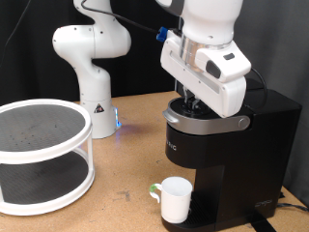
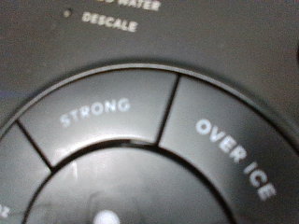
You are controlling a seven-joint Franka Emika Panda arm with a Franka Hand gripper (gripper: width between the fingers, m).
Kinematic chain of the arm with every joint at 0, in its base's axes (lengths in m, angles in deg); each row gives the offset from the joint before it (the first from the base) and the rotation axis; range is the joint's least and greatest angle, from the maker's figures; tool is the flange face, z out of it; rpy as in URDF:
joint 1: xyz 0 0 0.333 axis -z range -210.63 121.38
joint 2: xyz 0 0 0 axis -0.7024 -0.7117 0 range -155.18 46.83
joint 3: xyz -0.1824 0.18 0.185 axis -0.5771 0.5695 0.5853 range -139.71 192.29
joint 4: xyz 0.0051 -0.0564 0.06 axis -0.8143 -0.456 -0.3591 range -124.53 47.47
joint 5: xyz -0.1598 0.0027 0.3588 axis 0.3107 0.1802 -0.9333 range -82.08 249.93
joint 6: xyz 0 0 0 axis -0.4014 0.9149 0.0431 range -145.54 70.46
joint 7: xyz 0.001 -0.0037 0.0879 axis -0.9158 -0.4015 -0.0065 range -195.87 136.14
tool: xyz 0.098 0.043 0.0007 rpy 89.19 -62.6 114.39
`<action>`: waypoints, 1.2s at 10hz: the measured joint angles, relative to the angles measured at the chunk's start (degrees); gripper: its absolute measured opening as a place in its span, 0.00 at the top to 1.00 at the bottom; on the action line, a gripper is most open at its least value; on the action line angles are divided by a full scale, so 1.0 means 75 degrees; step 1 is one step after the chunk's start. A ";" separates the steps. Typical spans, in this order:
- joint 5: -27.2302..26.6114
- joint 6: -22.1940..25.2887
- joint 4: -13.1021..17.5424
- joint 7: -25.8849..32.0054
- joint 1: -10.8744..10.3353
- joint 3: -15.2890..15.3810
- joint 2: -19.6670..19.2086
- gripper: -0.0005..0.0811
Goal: Make a cup of coffee with the keurig machine
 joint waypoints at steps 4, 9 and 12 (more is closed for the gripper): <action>0.0331 0.0226 0.0185 -0.0021 -0.0080 0.0032 -0.0128 0.99; 0.0508 0.0168 0.0164 -0.0034 -0.0115 0.0068 -0.0112 0.99; 0.0114 -0.0266 -0.0064 0.0518 -0.0074 0.0068 0.0038 0.99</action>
